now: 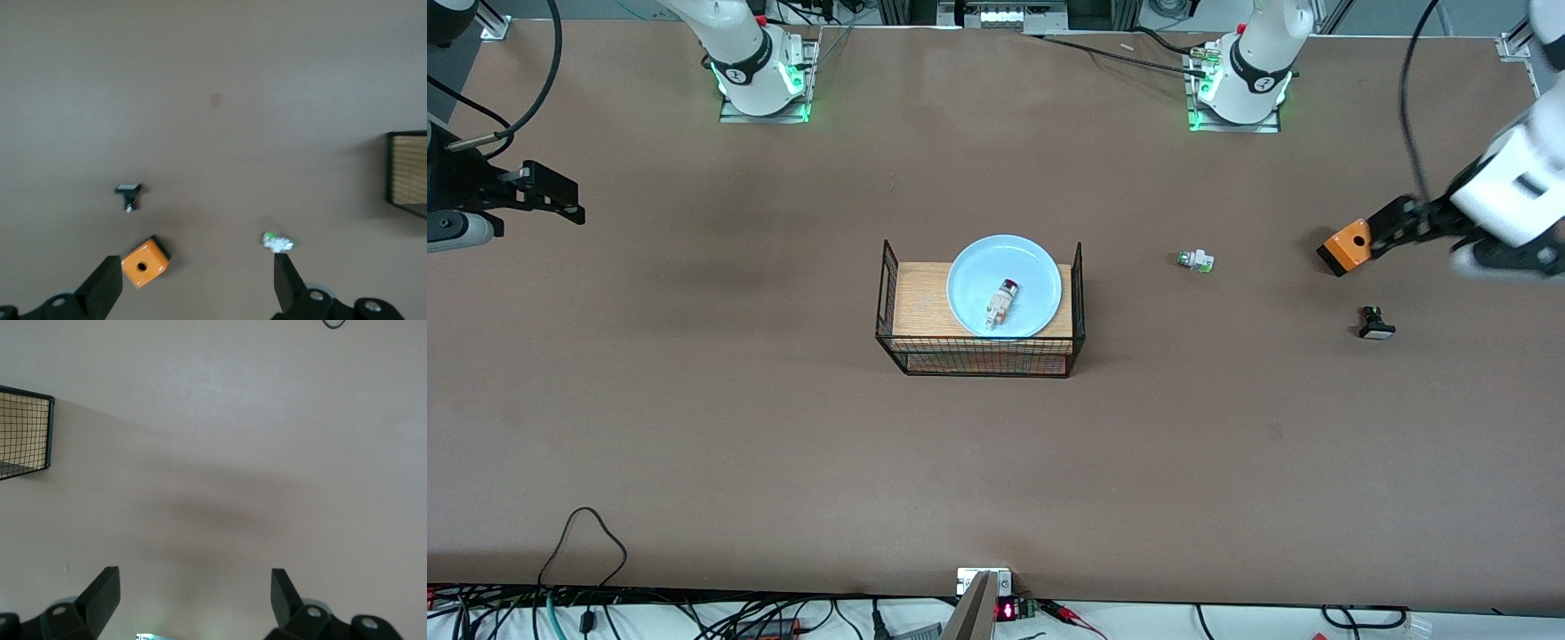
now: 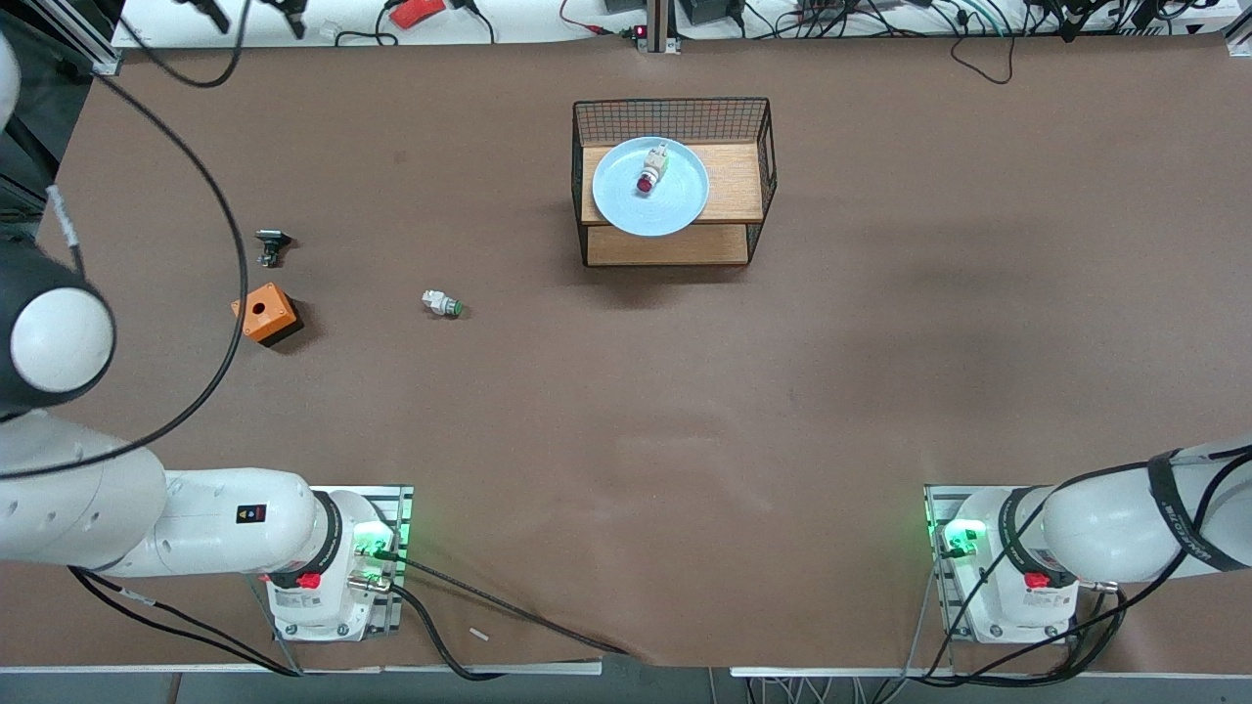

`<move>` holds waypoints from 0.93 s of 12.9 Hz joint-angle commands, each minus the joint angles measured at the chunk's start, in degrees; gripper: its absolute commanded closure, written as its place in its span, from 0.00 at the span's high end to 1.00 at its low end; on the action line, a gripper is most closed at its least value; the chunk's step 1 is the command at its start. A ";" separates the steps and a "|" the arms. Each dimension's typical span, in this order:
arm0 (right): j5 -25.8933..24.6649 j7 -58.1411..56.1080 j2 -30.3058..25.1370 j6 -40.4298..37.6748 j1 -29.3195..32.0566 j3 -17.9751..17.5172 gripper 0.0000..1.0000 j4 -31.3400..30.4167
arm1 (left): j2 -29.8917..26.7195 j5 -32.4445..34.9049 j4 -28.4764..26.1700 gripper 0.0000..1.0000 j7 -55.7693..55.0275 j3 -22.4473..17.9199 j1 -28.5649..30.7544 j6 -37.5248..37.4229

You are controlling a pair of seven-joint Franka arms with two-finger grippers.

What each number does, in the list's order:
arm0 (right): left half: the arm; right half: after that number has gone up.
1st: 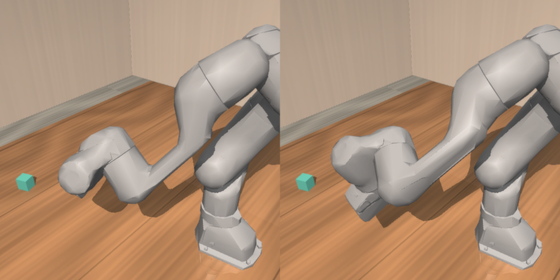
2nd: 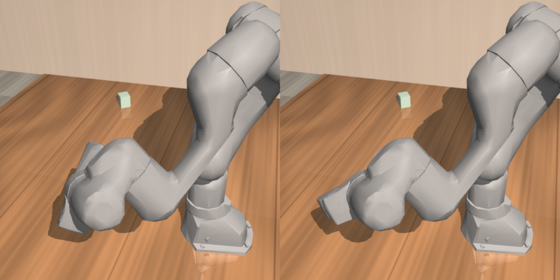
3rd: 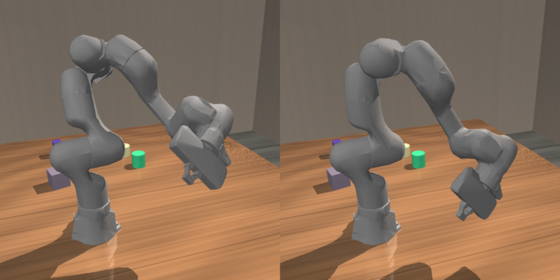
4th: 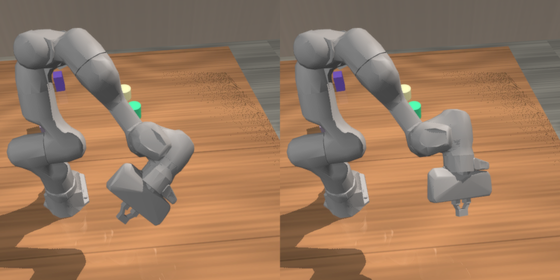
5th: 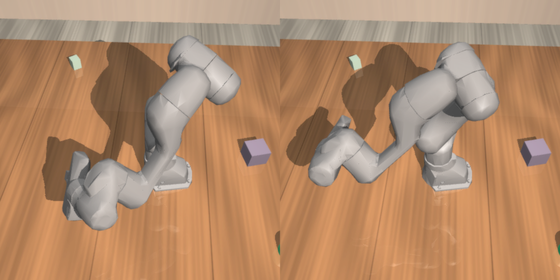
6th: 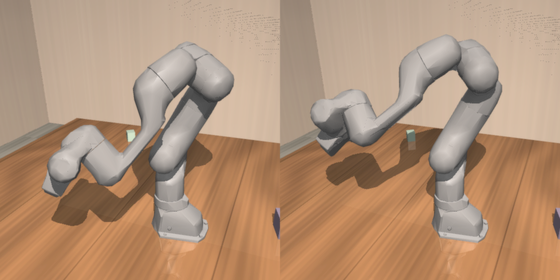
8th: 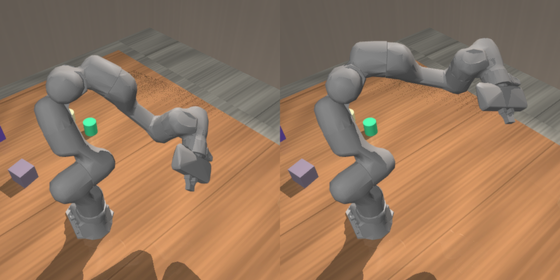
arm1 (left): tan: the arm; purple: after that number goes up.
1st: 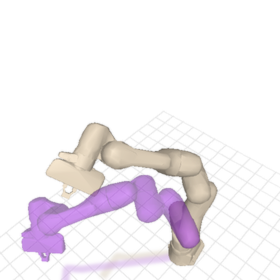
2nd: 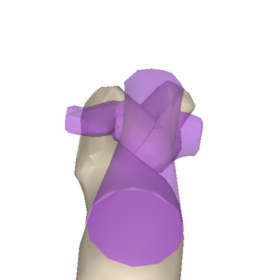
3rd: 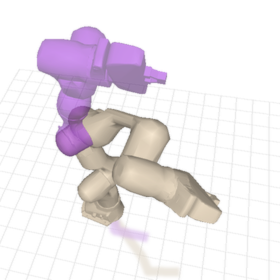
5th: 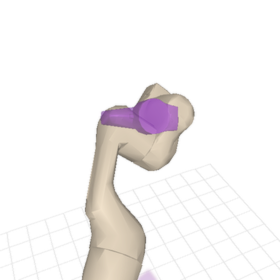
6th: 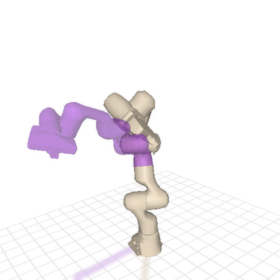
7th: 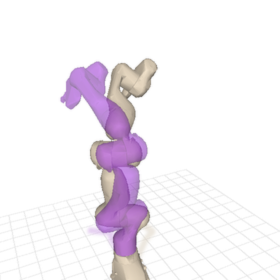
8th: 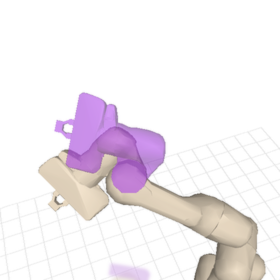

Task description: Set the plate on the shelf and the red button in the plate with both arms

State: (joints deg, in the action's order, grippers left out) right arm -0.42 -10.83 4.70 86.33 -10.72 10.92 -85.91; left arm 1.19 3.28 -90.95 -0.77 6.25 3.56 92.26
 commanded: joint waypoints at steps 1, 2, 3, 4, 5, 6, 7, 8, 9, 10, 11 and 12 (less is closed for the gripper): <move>-0.02 0.02 0.39 -0.20 0.18 -0.02 1.00 1.10 | -6.46 -1.08 -8.71 1.00 1.47 -0.63 0.05 2.40; -0.02 0.02 0.39 -0.11 0.18 -0.02 1.00 1.10 | -6.37 -1.17 -9.68 1.00 1.65 -0.63 0.05 2.66; -0.02 0.02 0.39 -0.11 0.18 -0.02 1.00 1.10 | -6.03 -1.17 -9.86 1.00 1.74 -0.63 -0.13 2.58; -0.02 0.02 0.39 -0.11 0.18 -0.02 1.00 1.10 | -5.06 -1.26 -9.77 1.00 1.74 -0.63 0.31 2.49; -0.02 0.02 0.39 -0.11 0.09 -0.02 1.00 1.10 | -4.45 -1.87 -9.86 1.00 1.91 -0.71 1.44 2.57; -0.02 0.02 0.39 -0.02 0.09 -0.02 1.00 1.10 | -3.57 -3.00 -9.25 1.00 3.13 -0.71 2.24 2.58; -0.02 0.02 0.48 -0.11 0.09 -0.02 1.00 1.10 | -3.21 -3.10 -8.72 1.00 5.32 -0.89 1.81 2.49; -0.02 0.02 0.39 -0.11 0.09 -0.02 1.00 1.10 | -3.04 -3.10 -8.46 1.00 5.34 -1.41 1.02 2.66; -0.02 0.02 0.48 -0.11 0.09 -0.02 1.00 1.10 | -3.12 -2.93 -8.37 1.00 5.60 -1.76 -0.29 2.66; -0.11 0.02 0.39 -0.11 0.09 -0.02 1.00 1.10 | -3.12 -2.58 -8.37 1.00 5.52 -1.77 -1.09 2.66; -0.20 0.02 0.39 -0.11 0.09 -0.02 1.00 1.10 | -3.21 -2.49 -8.37 1.00 5.08 -1.77 -1.97 2.75; -0.29 0.02 0.39 -0.11 0.09 -0.02 1.00 1.10 | -3.30 -2.40 -8.45 1.00 5.08 -2.20 -2.41 2.66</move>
State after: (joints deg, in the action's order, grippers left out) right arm -0.42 -10.83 4.75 86.49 -10.73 10.92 -85.91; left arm -2.01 1.42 -100.15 3.22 5.18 2.80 94.99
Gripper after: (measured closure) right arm 0.000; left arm 0.000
